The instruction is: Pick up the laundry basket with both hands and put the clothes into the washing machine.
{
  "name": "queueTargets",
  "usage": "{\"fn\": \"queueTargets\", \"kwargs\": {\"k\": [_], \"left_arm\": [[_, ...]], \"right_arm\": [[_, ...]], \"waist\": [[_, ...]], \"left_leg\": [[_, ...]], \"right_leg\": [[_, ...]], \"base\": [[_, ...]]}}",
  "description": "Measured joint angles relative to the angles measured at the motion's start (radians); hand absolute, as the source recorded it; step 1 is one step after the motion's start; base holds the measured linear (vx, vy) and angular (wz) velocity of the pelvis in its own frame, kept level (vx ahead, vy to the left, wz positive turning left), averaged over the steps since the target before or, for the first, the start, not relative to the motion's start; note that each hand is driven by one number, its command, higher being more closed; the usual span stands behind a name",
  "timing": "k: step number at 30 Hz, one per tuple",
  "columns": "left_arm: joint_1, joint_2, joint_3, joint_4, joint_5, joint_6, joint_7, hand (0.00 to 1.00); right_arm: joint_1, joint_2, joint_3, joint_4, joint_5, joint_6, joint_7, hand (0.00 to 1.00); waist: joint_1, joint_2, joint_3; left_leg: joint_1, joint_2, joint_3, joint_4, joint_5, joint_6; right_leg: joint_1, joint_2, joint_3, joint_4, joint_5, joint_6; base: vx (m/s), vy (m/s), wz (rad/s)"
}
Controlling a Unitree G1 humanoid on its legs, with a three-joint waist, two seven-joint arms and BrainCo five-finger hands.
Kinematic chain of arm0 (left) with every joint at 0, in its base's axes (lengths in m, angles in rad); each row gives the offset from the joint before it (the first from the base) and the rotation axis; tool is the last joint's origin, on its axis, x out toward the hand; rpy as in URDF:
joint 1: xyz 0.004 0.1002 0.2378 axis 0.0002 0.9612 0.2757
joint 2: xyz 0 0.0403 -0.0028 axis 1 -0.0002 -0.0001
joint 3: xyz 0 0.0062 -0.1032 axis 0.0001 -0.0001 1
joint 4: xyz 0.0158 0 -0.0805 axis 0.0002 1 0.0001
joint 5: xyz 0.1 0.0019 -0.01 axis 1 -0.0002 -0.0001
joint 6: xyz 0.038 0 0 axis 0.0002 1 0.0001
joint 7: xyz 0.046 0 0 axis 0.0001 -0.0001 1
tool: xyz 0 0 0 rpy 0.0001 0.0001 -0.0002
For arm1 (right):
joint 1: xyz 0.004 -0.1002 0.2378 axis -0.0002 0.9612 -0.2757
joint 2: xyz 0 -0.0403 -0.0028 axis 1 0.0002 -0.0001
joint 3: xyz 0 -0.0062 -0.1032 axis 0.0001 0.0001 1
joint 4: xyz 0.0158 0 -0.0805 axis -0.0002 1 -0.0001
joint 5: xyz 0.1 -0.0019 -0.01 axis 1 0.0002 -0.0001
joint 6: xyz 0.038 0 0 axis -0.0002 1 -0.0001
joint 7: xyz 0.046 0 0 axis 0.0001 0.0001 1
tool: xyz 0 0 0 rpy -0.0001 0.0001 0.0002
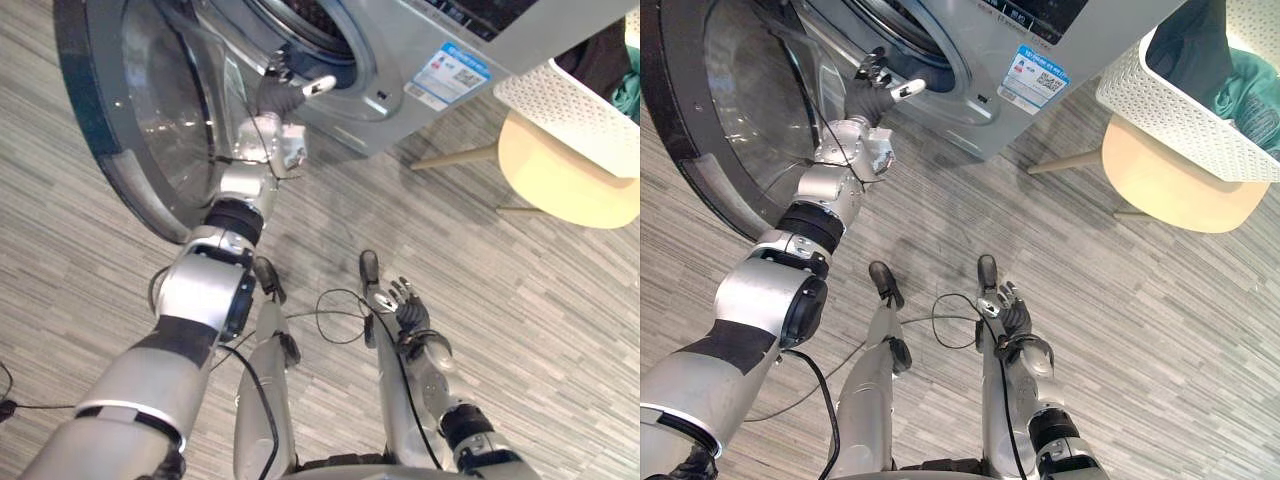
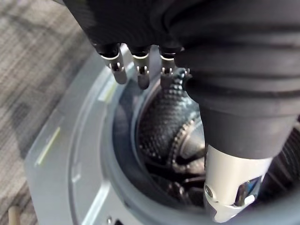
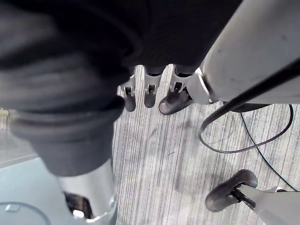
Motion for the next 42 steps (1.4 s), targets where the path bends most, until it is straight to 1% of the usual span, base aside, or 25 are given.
{"fn": "queueTargets", "kwargs": {"k": [3, 6, 12, 14, 19, 21, 22, 24, 25, 26, 28, 29, 31, 32, 35, 36, 37, 38, 39, 40, 41, 42], "left_arm": [[0.001, 0.026, 0.046, 0.008, 0.002, 0.014, 0.019, 0.0], [0.011, 0.051, 0.094, 0.008, -0.003, 0.016, 0.019, 0.0], [0.037, 0.054, 0.2, 0.005, -0.015, 0.019, 0.016, 0.0], [0.053, 0.055, 0.213, 0.004, -0.022, 0.019, 0.017, 0.0], [0.129, 0.057, 0.286, -0.021, -0.024, 0.019, 0.018, 0.0], [0.164, 0.059, 0.286, -0.046, -0.026, 0.013, 0.018, 0.0], [0.189, 0.059, 0.288, -0.052, -0.034, 0.012, 0.017, 0.0], [0.258, 0.056, 0.298, -0.092, -0.044, 0.006, 0.016, 0.0], [0.31, 0.049, 0.315, -0.114, -0.044, 0.002, 0.015, 0.0], [0.335, 0.045, 0.317, -0.117, -0.043, -0.003, 0.015, 0.0], [0.468, 0.009, 0.316, -0.124, -0.041, -0.005, 0.016, 0.0], [0.505, -0.002, 0.315, -0.13, -0.04, -0.004, 0.015, 0.0], [0.654, -0.067, 0.314, -0.169, -0.039, -0.018, 0.01, 0.0], [0.69, -0.085, 0.314, -0.178, -0.039, -0.023, 0.006, 0.0], [0.865, -0.172, 0.309, -0.184, -0.016, -0.037, -0.005, 0.0], [0.91, -0.193, 0.309, -0.184, -0.006, -0.038, -0.005, 0.0], [0.971, -0.216, 0.307, -0.183, 0.001, -0.044, -0.005, 0.0], [1.033, -0.231, 0.304, -0.183, 0.004, -0.047, -0.007, 0.0], [1.068, -0.234, 0.304, -0.183, 0.008, -0.05, -0.007, 0.0], [1.13, -0.237, 0.306, -0.18, 0.019, -0.056, -0.007, 0.0], [1.179, -0.238, 0.307, -0.175, 0.026, -0.057, -0.006, 0.0], [1.201, -0.238, 0.307, -0.173, 0.03, -0.057, -0.007, 0.0]], "right_arm": [[0.0, 0.0, -0.002, -0.001, 0.0, -0.001, 0.0, 0.0], [0.005, 0.0, -0.002, 0.0, 0.002, -0.001, 0.0, 0.0], [0.021, -0.005, -0.004, 0.002, 0.002, -0.001, 0.0, 0.0], [0.027, -0.013, -0.004, 0.002, 0.002, 0.0, -0.001, 0.0], [0.049, -0.039, -0.004, -0.001, 0.002, -0.001, 0.0, 0.0], [0.053, -0.043, -0.005, -0.001, 0.001, -0.001, 0.0, 0.0], [0.058, -0.046, -0.007, -0.001, 0.0, 0.0, 0.0, 0.0], [0.062, -0.047, -0.007, -0.001, -0.001, 0.002, 0.001, 0.0], [0.069, -0.047, -0.009, -0.001, -0.009, 0.003, 0.003, 0.0], [0.075, -0.048, -0.011, -0.001, -0.014, 0.004, 0.003, 0.0], [0.115, -0.056, -0.031, 0.0, -0.041, 0.022, 0.006, 0.0], [0.127, -0.058, -0.039, 0.0, -0.042, 0.025, 0.006, 0.0], [0.177, -0.074, -0.061, 0.0, -0.063, 0.029, 0.007, 0.0], [0.189, -0.078, -0.067, 0.0, -0.069, 0.031, 0.007, 0.0], [0.238, -0.08, -0.098, 0.0, -0.082, 0.031, 0.007, 0.0], [0.249, -0.08, -0.098, -0.001, -0.085, 0.031, 0.007, 0.0], [0.268, -0.073, -0.115, -0.002, -0.096, 0.032, 0.007, 0.0], [0.287, -0.063, -0.126, -0.003, -0.106, 0.034, 0.007, 0.0], [0.295, -0.055, -0.134, -0.003, -0.109, 0.037, 0.007, 0.0], [0.312, -0.045, -0.139, -0.004, -0.112, 0.038, 0.005, 0.0], [0.329, -0.031, -0.155, -0.004, -0.115, 0.038, 0.005, 0.0], [0.341, -0.025, -0.164, -0.004, -0.115, 0.038, 0.005, 0.0]], "waist": [[0.001, -0.009, 0.011], [0.001, -0.009, 0.011], [0.0, -0.009, 0.011], [0.001, -0.009, 0.011], [0.008, -0.009, 0.011], [0.016, -0.009, 0.011], [0.024, -0.009, 0.011], [0.026, -0.009, 0.011], [0.028, -0.008, 0.01], [0.028, -0.008, 0.01], [0.032, -0.008, 0.01], [0.034, -0.007, 0.009], [0.029, 0.011, -0.009], [0.029, 0.013, -0.018], [0.025, 0.029, -0.085], [0.023, 0.032, -0.096], [0.024, 0.036, -0.106], [0.031, 0.04, -0.123], [0.031, 0.041, -0.136], [0.031, 0.043, -0.156], [0.031, 0.043, -0.168], [0.032, 0.045, -0.175]], "left_leg": [[-0.002, 0.001, 0.003, 0.0, 0.0, -0.001], [-0.003, 0.002, 0.005, 0.0, -0.001, -0.001], [0.006, 0.005, 0.008, -0.001, -0.004, -0.005], [0.01, 0.005, 0.009, -0.001, -0.004, -0.005], [0.055, 0.007, 0.014, 0.0, -0.007, -0.009], [0.075, 0.007, 0.019, 0.0, -0.012, -0.015], [0.096, 0.007, 0.025, 0.0, -0.012, -0.015], [0.14, 0.005, 0.037, 0.001, -0.021, -0.022], [0.166, 0.005, 0.044, 0.014, -0.032, -0.016], [0.175, 0.007, 0.046, 0.039, -0.05, -0.013], [0.208, 0.028, 0.055, 0.203, -0.152, -0.009], [0.216, 0.034, 0.059, 0.252, -0.183, -0.005], [0.243, 0.077, 0.07, 0.429, -0.302, 0.001], [0.253, 0.085, 0.078, 0.459, -0.324, 0.003], [0.298, 0.114, 0.145, 0.555, -0.412, 0.008], [0.319, 0.116, 0.16, 0.573, -0.434, 0.008], [0.351, 0.129, 0.198, 0.592, -0.462, 0.01], [0.382, 0.143, 0.241, 0.6, -0.49, 0.017], [0.398, 0.146, 0.266, 0.592, -0.496, 0.017], [0.432, 0.152, 0.309, 0.579, -0.501, 0.017], [0.466, 0.156, 0.331, 0.572, -0.506, 0.009], [0.482, 0.161, 0.343, 0.571, -0.509, 0.004]], "right_leg": [[0.0, 0.001, 0.001, -0.007, 0.004, -0.002], [0.006, 0.002, 0.0, -0.024, 0.017, -0.003], [0.023, 0.003, -0.002, -0.043, 0.029, -0.004], [0.027, 0.003, -0.002, -0.042, 0.03, -0.004], [0.068, 0.004, -0.003, -0.043, 0.029, -0.004], [0.086, 0.004, 0.0, -0.043, 0.029, -0.004], [0.103, 0.004, 0.002, -0.042, 0.029, -0.004], [0.138, 0.004, 0.01, -0.041, 0.025, -0.005], [0.165, 0.005, 0.019, -0.037, 0.019, -0.005], [0.181, 0.003, 0.023, -0.034, 0.014, -0.004], [0.255, -0.002, 0.043, 0.006, -0.02, -0.001], [0.274, 0.0, 0.051, 0.02, -0.03, 0.001], [0.339, 0.017, 0.073, 0.065, -0.067, 0.006], [0.351, 0.021, 0.084, 0.074, -0.075, 0.01], [0.375, 0.039, 0.156, 0.087, -0.088, 0.023], [0.387, 0.041, 0.177, 0.084, -0.088, 0.031], [0.403, 0.043, 0.201, 0.079, -0.09, 0.031], [0.403, 0.014, 0.15, 0.065, -0.096, 0.019], [0.406, -0.012, 0.099, 0.059, -0.092, -0.011], [0.408, -0.061, -0.009, 0.065, -0.076, -0.042], [0.431, -0.092, -0.098, 0.082, -0.074, -0.047], [0.445, -0.098, -0.124, 0.084, -0.07, -0.053]], "base": [[0.02, -0.009, -0.02], [0.01, -0.006, -0.03], [0.0, -0.004, -0.01], [0.0, 0.0, 0.0], [0.01, -0.024, -0.01], [0.01, -0.038, -0.05], [0.01, -0.038, -0.08], [0.01, -0.053, -0.11], [0.0, -0.046, -0.1], [0.01, -0.053, -0.09], [0.04, -0.06, -0.15], [0.04, -0.033, -0.3], [0.03, 0.039, -0.39], [0.02, 0.084, -0.47], [0.01, 0.119, -0.7], [0.01, 0.126, -0.87], [-0.02, 0.136, -1.01], [-0.03, 0.115, -0.99], [-0.01, 0.088, -1.0], [0.07, 0.055, -0.84], [0.1, 0.044, -0.68], [0.12, -0.008, -0.48]]}}
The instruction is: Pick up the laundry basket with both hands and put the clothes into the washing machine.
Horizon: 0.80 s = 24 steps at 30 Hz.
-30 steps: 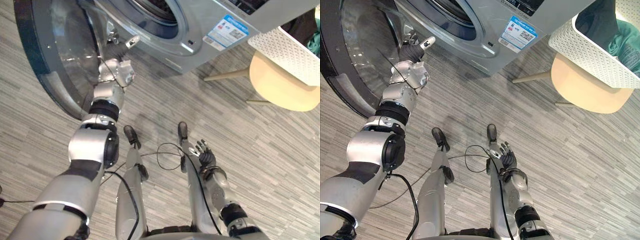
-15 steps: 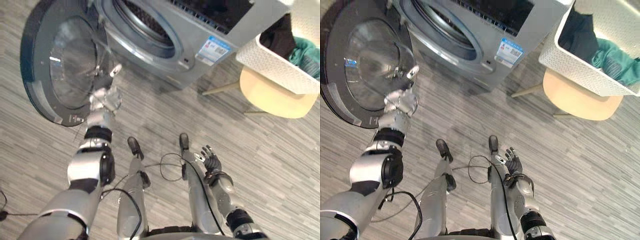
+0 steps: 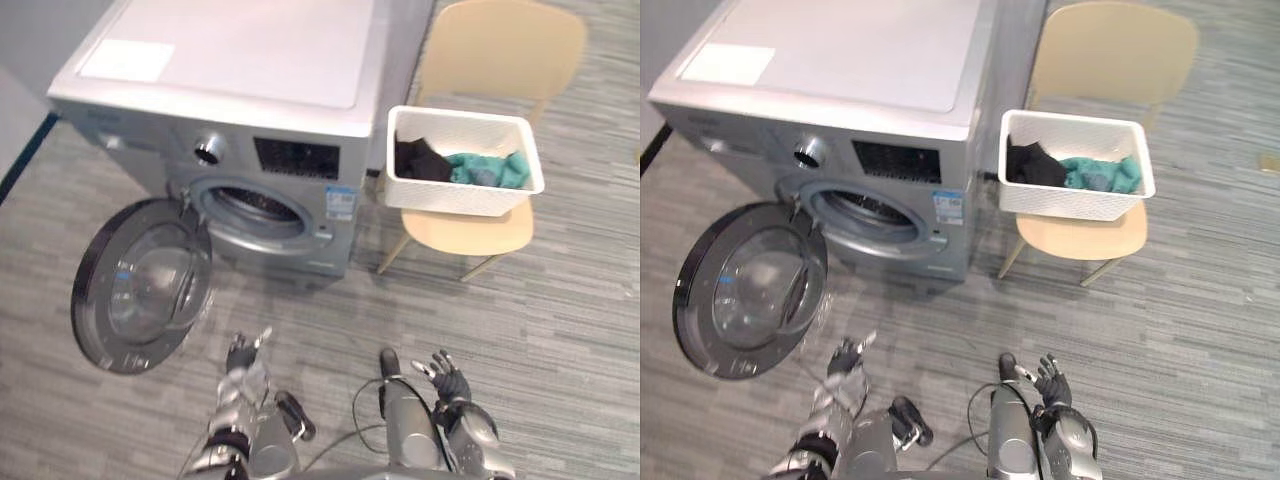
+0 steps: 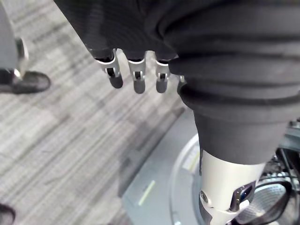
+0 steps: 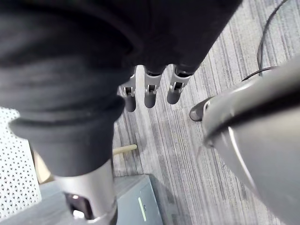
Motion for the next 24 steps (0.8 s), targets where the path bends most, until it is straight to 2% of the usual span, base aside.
{"fn": "queueTargets", "kwargs": {"k": [2, 5, 9, 11, 12, 14, 16, 18, 19, 20, 21, 22, 23, 24], "left_arm": [[0.064, 0.004, 0.02, 0.049, 0.018, -0.002, -0.002, 0.0], [0.095, 0.003, 0.02, 0.095, 0.049, 0.001, -0.003, 0.0], [0.121, 0.003, 0.017, 0.123, 0.087, 0.006, -0.013, 0.0], [0.129, 0.0, 0.008, 0.138, 0.088, 0.007, -0.015, 0.0], [0.133, 0.0, 0.008, 0.145, 0.096, 0.007, -0.015, 0.0], [0.134, 0.0, 0.01, 0.161, 0.107, 0.008, -0.016, 0.0], [0.142, -0.007, 0.04, 0.18, 0.105, 0.014, -0.013, 0.0], [0.143, -0.008, 0.062, 0.18, 0.104, 0.015, 0.009, 0.0], [0.143, -0.01, 0.081, 0.18, 0.092, 0.018, 0.014, 0.0], [0.142, -0.009, 0.087, 0.175, 0.086, 0.012, 0.025, 0.0], [0.142, -0.011, 0.087, 0.173, 0.084, 0.011, 0.025, 0.0], [0.141, -0.013, 0.085, 0.17, 0.077, -0.002, 0.028, 0.0], [0.141, -0.006, 0.082, 0.171, 0.066, -0.008, 0.025, 0.0], [0.142, -0.004, 0.082, 0.171, 0.064, -0.008, 0.024, 0.0]], "right_arm": [[0.028, 0.006, -0.041, 0.0, -0.003, -0.001, -0.005, 0.0], [0.022, 0.004, -0.08, -0.015, -0.017, -0.002, -0.015, 0.0], [0.002, -0.002, -0.118, -0.178, -0.074, -0.016, -0.049, 0.0], [-0.022, -0.019, -0.119, -0.258, -0.095, -0.02, -0.058, 0.0], [-0.031, -0.018, -0.118, -0.296, -0.104, -0.021, -0.066, 0.0], [-0.034, -0.011, -0.116, -0.388, -0.114, -0.029, -0.074, 0.0], [-0.024, -0.01, -0.09, -0.497, -0.118, -0.068, -0.09, 0.0], [-0.025, -0.011, -0.056, -0.558, -0.118, -0.1, -0.094, 0.0], [-0.024, -0.01, -0.025, -0.608, -0.119, -0.113, -0.096, 0.0], [-0.023, -0.011, 0.0, -0.645, -0.121, -0.135, -0.098, 0.0], [-0.026, -0.012, 0.011, -0.655, -0.121, -0.143, -0.098, 0.0], [-0.037, -0.016, 0.012, -0.658, -0.123, -0.148, -0.102, 0.0], [-0.035, -0.02, 0.007, -0.658, -0.137, -0.148, -0.117, 0.0], [-0.034, -0.022, 0.007, -0.658, -0.145, -0.147, -0.117, 0.0]], "waist": [[-0.004, 0.013, -0.047], [-0.01, 0.02, -0.091], [-0.006, 0.032, -0.125], [0.001, 0.042, -0.152], [0.003, 0.044, -0.164], [0.005, 0.056, -0.174], [0.005, 0.055, -0.189], [0.012, 0.044, -0.195], [0.019, 0.033, -0.201], [0.025, 0.022, -0.2], [0.028, 0.013, -0.194], [0.036, 0.017, -0.193], [0.051, 0.017, -0.192], [0.052, 0.015, -0.191]], "left_leg": [[0.044, -0.007, 0.024, -0.042, 0.018, -0.024], [0.075, -0.03, 0.05, -0.127, 0.061, -0.052], [0.131, -0.008, 0.114, -0.167, 0.085, -0.06], [0.151, 0.01, 0.121, -0.173, 0.086, -0.061], [0.159, 0.026, 0.127, -0.178, 0.092, -0.071], [0.181, 0.062, 0.126, -0.181, 0.111, -0.103], [0.224, 0.113, 0.125, -0.17, 0.159, -0.115], [0.24, 0.131, 0.127, -0.13, 0.205, -0.09], [0.233, 0.15, 0.104, -0.056, 0.256, -0.016], [0.193, 0.162, 0.003, 0.048, 0.26, 0.05], [0.164, 0.151, -0.07, 0.094, 0.2, 0.048], [0.103, 0.11, -0.208, 0.167, 0.101, 0.032], [0.041, 0.05, -0.303, 0.198, 0.029, 0.027], [0.031, 0.038, -0.315, 0.197, 0.022, 0.028]], "right_leg": [[0.037, 0.014, -0.02, -0.068, 0.032, 0.028], [0.04, 0.014, -0.049, -0.126, 0.044, 0.007], [0.048, -0.021, -0.224, -0.128, 0.048, -0.008], [0.05, -0.034, -0.33, -0.121, 0.039, 0.01], [0.049, -0.028, -0.349, -0.123, 0.052, 0.021], [0.062, 0.025, -0.342, -0.127, 0.062, 0.021], [0.092, 0.089, -0.33, -0.142, 0.045, -0.008], [0.106, 0.113, -0.294, -0.147, 0.033, -0.025], [0.123, 0.124, -0.26, -0.158, 0.027, -0.036], [0.15, 0.118, -0.225, -0.169, 0.014, -0.051], [0.163, 0.12, -0.211, -0.176, 0.01, -0.054], [0.185, 0.124, -0.185, -0.183, -0.006, -0.057], [0.219, 0.128, -0.164, -0.191, -0.016, -0.054], [0.226, 0.127, -0.159, -0.192, -0.019, -0.053]], "base": [[0.09, -0.045, -0.37], [0.11, -0.029, -0.32], [0.14, -0.037, -0.55], [0.18, -0.088, -0.72], [0.23, -0.175, -0.72], [0.2, -0.177, -0.57], [0.19, -0.187, -0.57], [0.15, -0.16, -0.71], [0.23, -0.191, -0.91], [0.23, -0.158, -0.75], [0.2, -0.079, -0.61], [0.17, -0.006, -0.59], [0.16, 0.003, -0.51], [0.18, 0.028, -0.42]]}}
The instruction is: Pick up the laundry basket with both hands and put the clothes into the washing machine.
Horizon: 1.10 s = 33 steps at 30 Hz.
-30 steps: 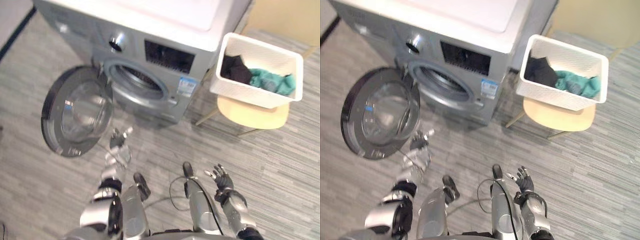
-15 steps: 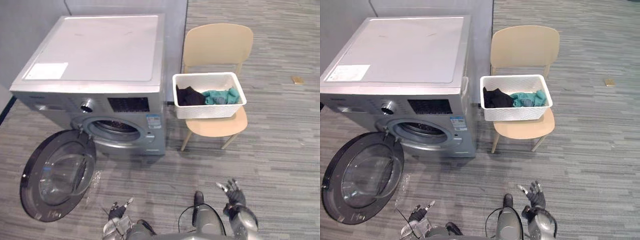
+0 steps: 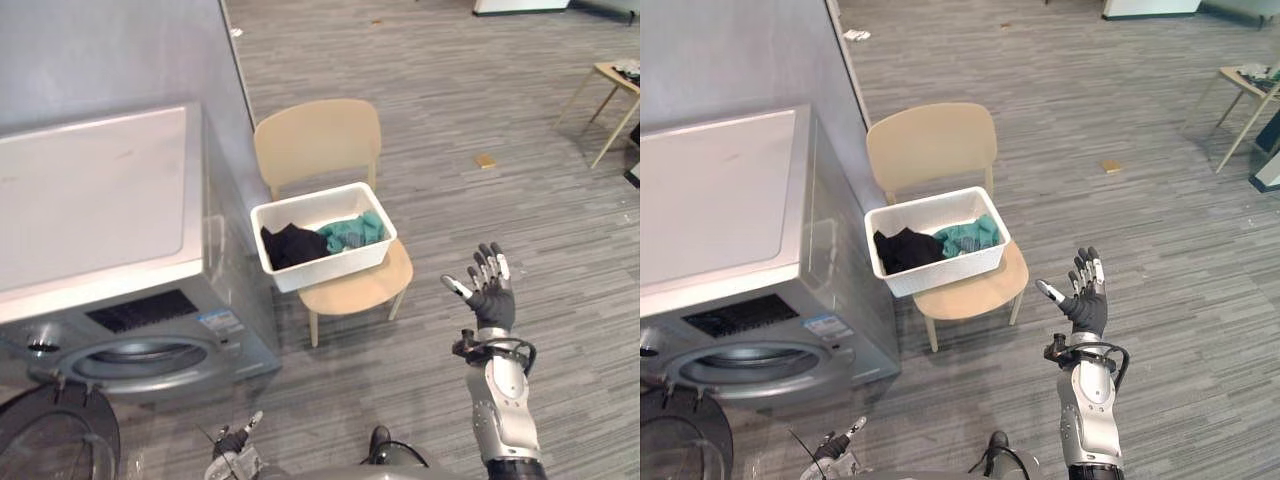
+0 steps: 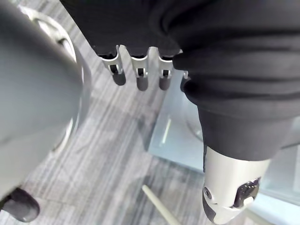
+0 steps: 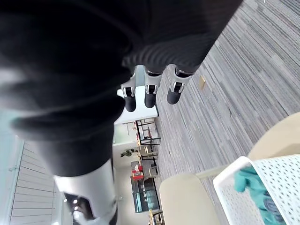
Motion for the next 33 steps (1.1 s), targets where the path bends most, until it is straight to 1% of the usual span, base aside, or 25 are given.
{"fn": "queueTargets", "kwargs": {"k": [1, 2, 3, 4, 6, 7, 10, 12, 14, 15, 17, 19, 21, 22, 23, 24, 25, 26, 27, 28, 29, 30, 31, 32, 33], "left_arm": [[0.003, 0.007, -0.008, 0.003, -0.007, 0.0, 0.0, 0.0], [0.007, 0.005, -0.016, 0.003, -0.014, 0.001, 0.0, 0.0], [0.008, 0.007, -0.027, 0.003, -0.014, 0.001, 0.0, 0.0], [0.006, 0.009, -0.039, -0.001, -0.014, 0.001, 0.0, 0.0], [-0.002, 0.01, -0.043, -0.002, -0.014, 0.002, 0.0, 0.0], [0.004, 0.008, -0.043, -0.002, -0.014, 0.003, 0.001, 0.0], [0.021, 0.013, -0.056, -0.001, -0.011, 0.013, 0.0, 0.0], [0.019, 0.023, -0.084, -0.001, 0.003, 0.015, -0.002, 0.0], [0.013, 0.03, -0.091, -0.001, 0.026, 0.024, -0.014, 0.0], [0.007, 0.041, -0.122, 0.0, 0.039, 0.031, -0.023, 0.0], [-0.001, 0.052, -0.15, -0.001, 0.063, 0.033, -0.034, 0.0], [-0.002, 0.054, -0.151, -0.001, 0.079, 0.034, -0.042, 0.0], [-0.001, 0.057, -0.151, 0.0, 0.085, 0.035, -0.041, 0.0], [-0.009, 0.055, -0.151, 0.0, 0.09, 0.036, -0.041, 0.0], [-0.009, 0.056, -0.152, 0.005, 0.094, 0.037, -0.041, 0.0], [-0.004, 0.064, -0.152, 0.002, 0.096, 0.037, -0.041, 0.0], [0.002, 0.068, -0.152, 0.0, 0.096, 0.036, -0.041, 0.0], [0.006, 0.094, -0.148, -0.009, 0.094, 0.034, -0.041, 0.0], [0.007, 0.104, -0.148, -0.012, 0.094, 0.034, -0.042, 0.0], [0.005, 0.106, -0.147, -0.018, 0.094, 0.033, -0.042, 0.0], [0.003, 0.095, -0.146, -0.024, 0.089, 0.03, -0.044, 0.0], [0.0, 0.092, -0.143, -0.024, 0.081, 0.03, -0.045, 0.0], [-0.003, 0.072, -0.141, -0.032, 0.067, 0.028, -0.046, 0.0], [-0.001, 0.063, -0.139, -0.037, 0.057, 0.028, -0.046, 0.0], [0.001, 0.052, -0.134, -0.039, 0.04, 0.026, -0.047, 0.0]], "right_arm": [[0.003, -0.008, 0.005, -0.001, -0.024, 0.0, 0.001, 0.0], [0.003, -0.018, 0.004, -0.008, -0.044, 0.001, 0.001, 0.0], [0.003, -0.027, 0.004, -0.01, -0.052, 0.001, 0.001, 0.0], [0.006, -0.032, 0.005, -0.018, -0.064, 0.007, 0.001, 0.0], [0.0, -0.034, 0.008, -0.046, -0.093, 0.011, 0.001, 0.0], [-0.023, -0.036, 0.025, -0.046, -0.1, 0.015, 0.001, 0.0], [-0.044, -0.041, 0.06, -0.044, -0.173, 0.035, 0.004, 0.0], [-0.05, -0.053, 0.075, -0.04, -0.211, 0.052, 0.009, 0.0], [-0.069, -0.076, 0.083, -0.001, -0.233, 0.056, 0.025, 0.0], [-0.081, -0.091, 0.083, 0.022, -0.245, 0.069, 0.031, 0.0], [-0.109, -0.126, 0.083, 0.084, -0.27, 0.093, 0.031, 0.0], [-0.151, -0.147, 0.089, 0.129, -0.293, 0.103, 0.033, 0.0], [-0.196, -0.162, 0.092, 0.165, -0.327, 0.123, 0.042, 0.0], [-0.229, -0.176, 0.095, 0.204, -0.36, 0.139, 0.05, 0.0], [-0.25, -0.195, 0.096, 0.244, -0.384, 0.147, 0.051, 0.0], [-0.263, -0.207, 0.101, 0.277, -0.399, 0.153, 0.051, 0.0], [-0.271, -0.214, 0.106, 0.29, -0.404, 0.158, 0.051, 0.0], [-0.306, -0.221, 0.12, 0.339, -0.422, 0.168, 0.053, 0.0], [-0.326, -0.222, 0.121, 0.359, -0.432, 0.17, 0.054, 0.0], [-0.374, -0.237, 0.121, 0.412, -0.444, 0.173, 0.056, 0.0], [-0.433, -0.256, 0.121, 0.451, -0.445, 0.176, 0.058, 0.0], [-0.459, -0.269, 0.122, 0.468, -0.445, 0.176, 0.059, 0.0], [-0.509, -0.296, 0.122, 0.506, -0.445, 0.176, 0.06, 0.0], [-0.529, -0.309, 0.123, 0.531, -0.445, 0.178, 0.06, 0.0], [-0.561, -0.331, 0.122, 0.588, -0.442, 0.181, 0.06, 0.0]], "waist": [[0.005, 0.0, 0.0], [0.012, 0.013, 0.001], [0.017, 0.026, -0.001], [0.024, 0.006, -0.009], [0.026, 0.002, -0.009], [0.032, 0.0, -0.009], [0.032, -0.002, -0.008], [0.032, -0.008, -0.01], [0.031, -0.015, -0.009], [0.028, -0.017, -0.008], [0.027, -0.019, -0.008], [0.028, -0.023, -0.011], [0.031, -0.022, -0.01], [0.035, -0.016, -0.004], [0.041, -0.01, -0.001], [0.052, -0.019, -0.006], [0.054, -0.029, -0.011], [0.071, -0.078, -0.023], [0.08, -0.1, -0.021], [0.088, -0.112, -0.024], [0.096, -0.102, -0.023], [0.102, -0.09, -0.019], [0.107, -0.067, -0.006], [0.106, -0.057, -0.003], [0.107, -0.052, 0.0]], "left_leg": [[-0.038, -0.055, -0.019, -0.051, -0.011, -0.001], [-0.067, -0.106, -0.022, -0.159, 0.006, -0.01], [-0.065, -0.118, 0.0, -0.185, 0.002, -0.012], [-0.039, -0.145, -0.007, -0.239, 0.003, -0.025], [-0.03, -0.167, -0.004, -0.29, 0.003, -0.025], [-0.012, -0.185, 0.004, -0.33, 0.004, -0.024], [0.045, -0.217, 0.003, -0.383, 0.007, -0.018], [0.051, -0.226, 0.001, -0.399, 0.01, -0.013], [0.053, -0.233, -0.002, -0.419, 0.017, -0.007], [0.051, -0.236, -0.018, -0.426, 0.019, -0.004], [0.051, -0.243, -0.055, -0.44, 0.03, -0.002], [0.046, -0.247, -0.079, -0.453, 0.038, 0.004], [0.028, -0.238, -0.107, -0.447, 0.038, 0.007], [0.03, -0.221, -0.128, -0.447, 0.036, 0.009], [0.031, -0.217, -0.161, -0.448, 0.038, 0.006], [0.032, -0.218, -0.166, -0.447, 0.044, 0.001], [0.033, -0.223, -0.171, -0.447, 0.045, -0.001], [0.031, -0.252, -0.197, -0.444, 0.052, -0.015], [0.03, -0.265, -0.208, -0.446, 0.055, -0.021], [0.014, -0.264, -0.231, -0.447, 0.063, -0.039], [-0.012, -0.247, -0.253, -0.451, 0.073, -0.056], [-0.028, -0.24, -0.266, -0.452, 0.079, -0.064], [-0.05, -0.231, -0.291, -0.464, 0.096, -0.082], [-0.059, -0.224, -0.304, -0.475, 0.108, -0.087], [-0.069, -0.211, -0.335, -0.508, 0.136, -0.103]], "right_leg": [[0.018, -0.001, 0.011, 0.002, -0.006, 0.008], [0.027, 0.002, 0.016, 0.009, -0.015, 0.022], [0.029, 0.005, 0.017, 0.018, -0.023, 0.034], [0.029, -0.009, 0.018, 0.016, -0.028, 0.051], [0.031, -0.024, 0.002, -0.009, -0.017, 0.066], [0.034, -0.033, 0.004, -0.022, -0.009, 0.075], [0.083, -0.052, 0.003, -0.045, -0.005, 0.082], [0.083, -0.057, 0.001, -0.044, -0.004, 0.082], [0.07, -0.061, -0.002, -0.028, -0.004, 0.082], [0.062, -0.064, -0.008, -0.008, -0.004, 0.082], [0.061, -0.077, -0.014, 0.032, -0.004, 0.082], [0.038, -0.086, -0.014, 0.074, -0.004, 0.082], [0.002, -0.083, 0.006, 0.133, 0.003, 0.07], [-0.051, -0.077, 0.039, 0.225, -0.021, 0.034], [-0.067, -0.088, 0.068, 0.244, -0.07, 0.043], [-0.075, -0.109, 0.08, 0.23, -0.069, 0.054], [-0.077, -0.115, 0.087, 0.22, -0.067, 0.056], [-0.073, -0.163, 0.092, 0.139, 0.004, 0.085], [-0.075, -0.175, 0.093, 0.114, 0.063, 0.109], [-0.067, -0.175, 0.083, 0.088, 0.035, 0.154], [-0.056, -0.155, 0.06, 0.046, 0.032, 0.15], [-0.056, -0.15, 0.044, 0.028, 0.032, 0.15], [-0.056, -0.133, 0.015, 0.001, 0.04, 0.139], [-0.056, -0.12, -0.001, -0.008, 0.044, 0.133], [-0.054, -0.102, -0.035, -0.022, 0.049, 0.127]], "base": [[0.14, 0.078, -0.25], [0.13, 0.106, -0.27], [0.13, 0.126, 0.01], [0.14, 0.105, 0.19], [0.12, 0.104, 0.29], [0.08, 0.121, 0.13], [0.09, 0.101, 0.08], [0.03, 0.041, 0.06], [0.0, 0.008, 0.06], [-0.01, 0.032, 0.26], [-0.03, 0.061, 0.42], [-0.01, 0.055, 0.39], [-0.01, 0.04, 0.32], [-0.03, 0.019, 0.5], [-0.01, -0.011, 0.67], [0.01, -0.035, 0.62], [0.08, -0.161, 0.66], [0.07, -0.145, 0.54], [0.09, -0.291, 0.68], [0.05, -0.259, 0.44], [0.04, -0.299, 0.38], [-0.01, -0.188, 0.33], [-0.04, -0.144, 0.32], [-0.02, -0.193, 0.54], [-0.01, -0.195, 0.58]]}}
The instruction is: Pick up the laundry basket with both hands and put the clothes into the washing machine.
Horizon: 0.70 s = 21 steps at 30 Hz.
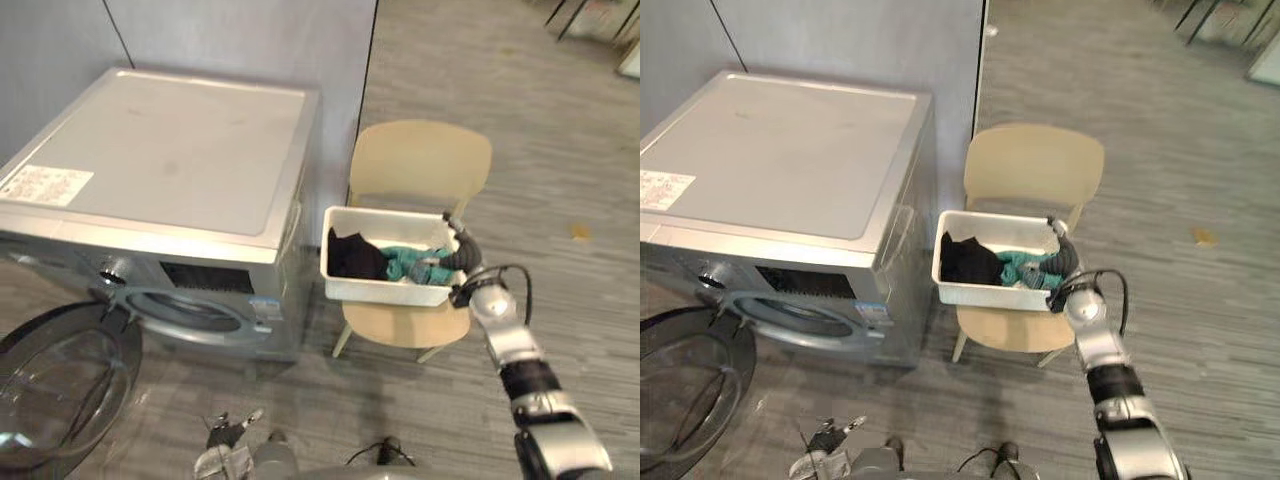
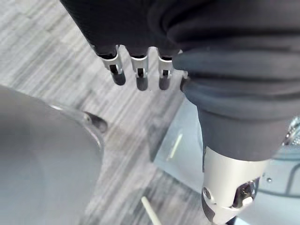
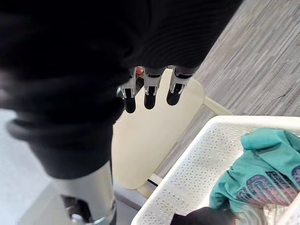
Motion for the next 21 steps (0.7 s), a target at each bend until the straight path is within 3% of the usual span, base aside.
{"fn": "queueTargets", "kwargs": {"k": [2, 5, 7, 9, 17, 21], "left_arm": [[-0.002, -0.003, 0.015, -0.004, -0.022, -0.007, 0.0, 0.0], [-0.022, 0.002, 0.026, -0.023, -0.083, -0.022, -0.001, 0.0], [-0.056, 0.002, 0.029, -0.025, -0.112, -0.028, 0.0, 0.0], [-0.066, 0.011, 0.031, -0.027, -0.134, -0.036, 0.003, 0.0], [-0.129, 0.017, 0.06, -0.062, -0.256, -0.064, 0.007, 0.0], [-0.171, 0.009, 0.046, -0.085, -0.275, -0.074, 0.009, 0.0]], "right_arm": [[-0.071, -0.021, 0.0, 0.087, 0.005, 0.009, -0.001, 0.0], [-0.271, -0.049, 0.0, 0.209, 0.009, 0.021, -0.018, 0.0], [-0.435, -0.098, 0.001, 0.308, 0.009, 0.022, -0.036, 0.0], [-0.517, -0.103, 0.007, 0.356, 0.009, 0.023, -0.046, 0.0], [-0.685, -0.103, 0.031, 0.438, 0.064, 0.03, -0.055, 0.0], [-0.733, -0.103, 0.031, 0.453, 0.076, 0.039, -0.054, 0.0]], "waist": [[0.002, 0.012, 0.018], [0.006, 0.001, 0.083], [0.036, 0.005, 0.135], [0.049, 0.007, 0.169], [0.081, 0.004, 0.269], [0.082, 0.004, 0.303]], "left_leg": [[-0.005, 0.024, -0.041, -0.041, 0.034, -0.016], [-0.042, 0.044, -0.091, -0.077, 0.08, -0.031], [-0.078, 0.044, -0.102, -0.108, 0.12, -0.029], [-0.092, 0.042, -0.105, -0.122, 0.138, -0.03], [-0.182, 0.032, -0.136, -0.136, 0.175, -0.033], [-0.194, 0.031, -0.146, -0.17, 0.202, -0.037]], "right_leg": [[0.013, 0.022, -0.046, -0.015, 0.011, -0.017], [-0.001, 0.048, -0.087, -0.033, 0.015, -0.028], [-0.043, 0.05, -0.096, -0.034, 0.027, -0.045], [-0.06, 0.049, -0.1, -0.033, 0.032, -0.049], [-0.148, 0.036, -0.127, -0.012, 0.042, -0.053], [-0.166, 0.031, -0.141, -0.01, 0.042, -0.053]], "base": [[-0.02, -0.158, 0.62], [-0.1, -0.09, 0.42], [-0.14, -0.043, 0.18], [-0.13, -0.024, 0.07], [-0.04, 0.001, 0.08], [0.0, -0.001, 0.09]]}}
